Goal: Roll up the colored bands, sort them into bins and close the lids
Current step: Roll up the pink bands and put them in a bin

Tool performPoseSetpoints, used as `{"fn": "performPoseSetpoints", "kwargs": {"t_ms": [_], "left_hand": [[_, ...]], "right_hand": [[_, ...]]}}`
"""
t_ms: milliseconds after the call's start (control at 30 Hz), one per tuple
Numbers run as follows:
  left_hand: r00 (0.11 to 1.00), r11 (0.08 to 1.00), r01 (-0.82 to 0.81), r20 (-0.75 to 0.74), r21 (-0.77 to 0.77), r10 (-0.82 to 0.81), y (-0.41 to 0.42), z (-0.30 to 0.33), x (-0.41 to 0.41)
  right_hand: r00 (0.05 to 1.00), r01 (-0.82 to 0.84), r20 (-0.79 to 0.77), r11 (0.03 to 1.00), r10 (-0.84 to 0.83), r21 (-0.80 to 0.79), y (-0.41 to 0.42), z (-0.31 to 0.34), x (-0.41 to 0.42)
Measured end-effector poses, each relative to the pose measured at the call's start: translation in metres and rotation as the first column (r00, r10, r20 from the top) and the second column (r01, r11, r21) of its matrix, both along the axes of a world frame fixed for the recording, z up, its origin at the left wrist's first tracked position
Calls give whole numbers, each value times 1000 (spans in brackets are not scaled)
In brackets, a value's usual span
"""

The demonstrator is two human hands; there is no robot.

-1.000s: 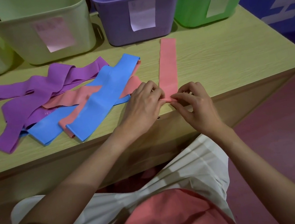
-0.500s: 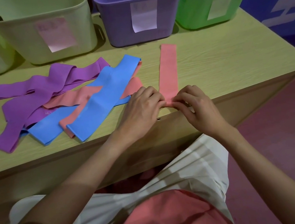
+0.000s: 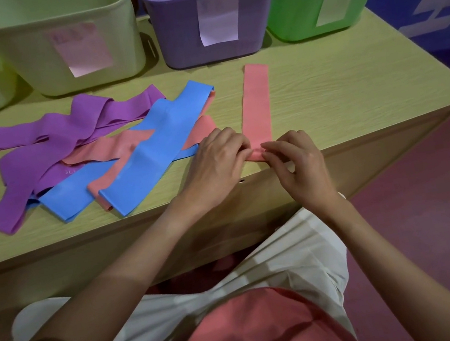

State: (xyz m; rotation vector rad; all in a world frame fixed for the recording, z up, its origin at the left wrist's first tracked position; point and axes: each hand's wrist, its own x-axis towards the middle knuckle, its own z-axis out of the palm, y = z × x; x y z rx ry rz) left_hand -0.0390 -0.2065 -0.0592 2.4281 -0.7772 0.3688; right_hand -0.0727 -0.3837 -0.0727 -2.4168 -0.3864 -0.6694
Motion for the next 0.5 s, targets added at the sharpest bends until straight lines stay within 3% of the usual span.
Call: {"fn": "performPoseSetpoints", "kwargs": {"t_ms": [233, 500], "left_hand": [[999, 998, 15, -47, 61, -12, 1, -2, 2], [990, 993, -11, -137, 121, 28, -2, 5, 0]], "right_hand": [[989, -20, -144, 999, 25, 34, 3, 5, -2], [956, 54, -288, 998, -56, -17, 10, 14, -1]]}}
